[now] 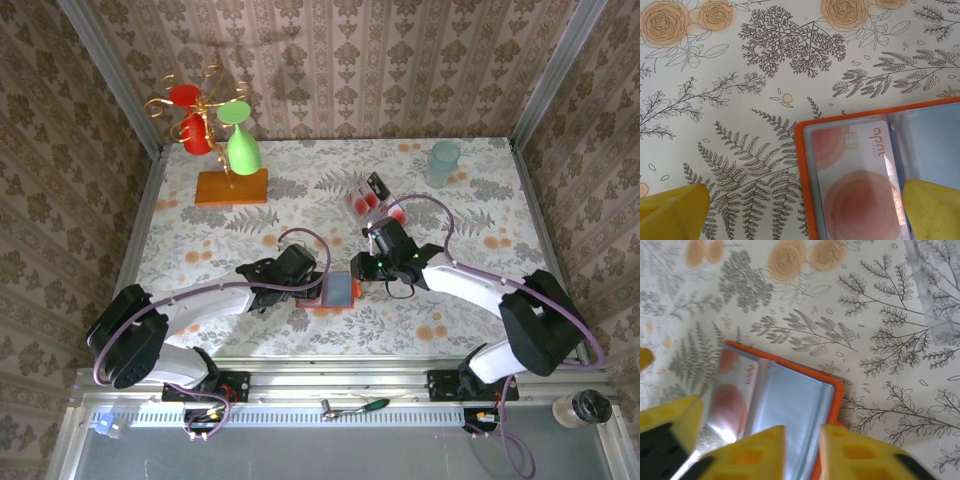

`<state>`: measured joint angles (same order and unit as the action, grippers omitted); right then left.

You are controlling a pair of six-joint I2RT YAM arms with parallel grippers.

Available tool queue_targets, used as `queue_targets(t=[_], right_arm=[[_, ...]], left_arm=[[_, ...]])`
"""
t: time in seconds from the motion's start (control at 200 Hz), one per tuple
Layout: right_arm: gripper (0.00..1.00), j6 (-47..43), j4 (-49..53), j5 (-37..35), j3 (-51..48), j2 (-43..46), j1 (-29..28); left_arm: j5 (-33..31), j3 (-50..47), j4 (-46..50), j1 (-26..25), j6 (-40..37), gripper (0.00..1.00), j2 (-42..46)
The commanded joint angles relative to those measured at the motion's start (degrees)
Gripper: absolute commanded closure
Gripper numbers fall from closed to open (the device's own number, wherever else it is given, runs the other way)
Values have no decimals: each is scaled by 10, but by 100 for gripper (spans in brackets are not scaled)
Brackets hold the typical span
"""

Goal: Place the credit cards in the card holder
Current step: Close the card holder at the bottom-center of the table.

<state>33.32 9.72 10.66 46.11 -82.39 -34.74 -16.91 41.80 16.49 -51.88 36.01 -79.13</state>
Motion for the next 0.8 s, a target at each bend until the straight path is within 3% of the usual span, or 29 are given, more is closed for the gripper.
queue_targets(t=[0.0, 0.15, 0.345, 0.64, 0.795], right_arm=[[59, 0, 40, 0, -7, 22, 1], [45, 11, 32, -11, -39, 22, -1], [44, 17, 13, -10, -51, -2, -8], [53, 14, -17, -17, -47, -61, -8], [72, 15, -23, -20, -46, -73, -8]], left_arm=[[16, 8, -11, 12, -11, 0, 6], [53, -13, -57, 28, -14, 0, 13], [99, -39, -102, 45, -12, 0, 21], [119, -58, -126, 49, -9, 0, 18], [127, -65, -136, 50, -5, 0, 10]])
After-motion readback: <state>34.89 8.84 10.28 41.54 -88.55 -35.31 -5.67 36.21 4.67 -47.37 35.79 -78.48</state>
